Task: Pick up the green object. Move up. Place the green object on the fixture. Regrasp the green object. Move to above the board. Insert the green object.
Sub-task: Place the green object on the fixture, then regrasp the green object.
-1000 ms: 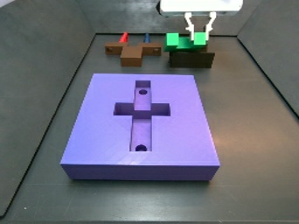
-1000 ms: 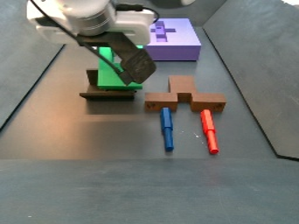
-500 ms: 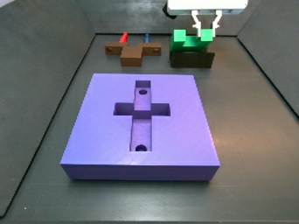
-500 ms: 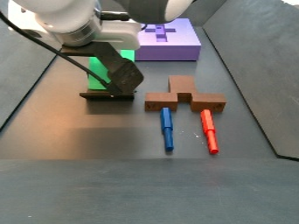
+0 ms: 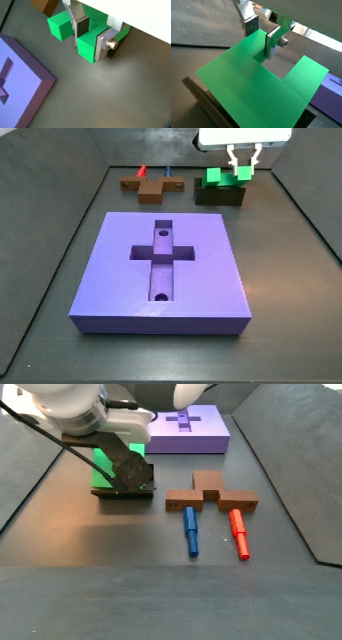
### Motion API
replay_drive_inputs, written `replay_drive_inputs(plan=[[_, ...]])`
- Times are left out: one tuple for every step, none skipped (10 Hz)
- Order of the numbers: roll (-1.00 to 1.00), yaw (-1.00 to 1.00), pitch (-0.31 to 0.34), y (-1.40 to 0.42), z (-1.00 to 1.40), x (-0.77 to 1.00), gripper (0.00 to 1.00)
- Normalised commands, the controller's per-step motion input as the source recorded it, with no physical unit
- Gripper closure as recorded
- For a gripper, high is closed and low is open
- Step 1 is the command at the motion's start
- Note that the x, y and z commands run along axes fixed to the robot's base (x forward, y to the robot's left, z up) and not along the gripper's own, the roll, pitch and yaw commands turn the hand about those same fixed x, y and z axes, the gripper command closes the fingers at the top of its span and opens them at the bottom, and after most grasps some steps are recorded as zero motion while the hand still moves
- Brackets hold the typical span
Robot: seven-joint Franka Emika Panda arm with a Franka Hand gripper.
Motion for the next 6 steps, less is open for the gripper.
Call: replay_drive_inputs(plan=[[0.00, 0.00, 0.000, 0.00, 0.00, 0.00, 1.00], [0.00, 0.00, 0.000, 0.00, 0.00, 0.00, 0.00], [1.00, 0.00, 0.083, 0.00, 0.00, 0.16, 0.00], [1.00, 0.00, 0.077, 0.00, 0.05, 0.04, 0.00], [1.00, 0.00, 0.117, 0.00, 0.03, 0.06, 0.00], [1.00, 0.00, 0.086, 0.00, 0.02, 0.07, 0.00]])
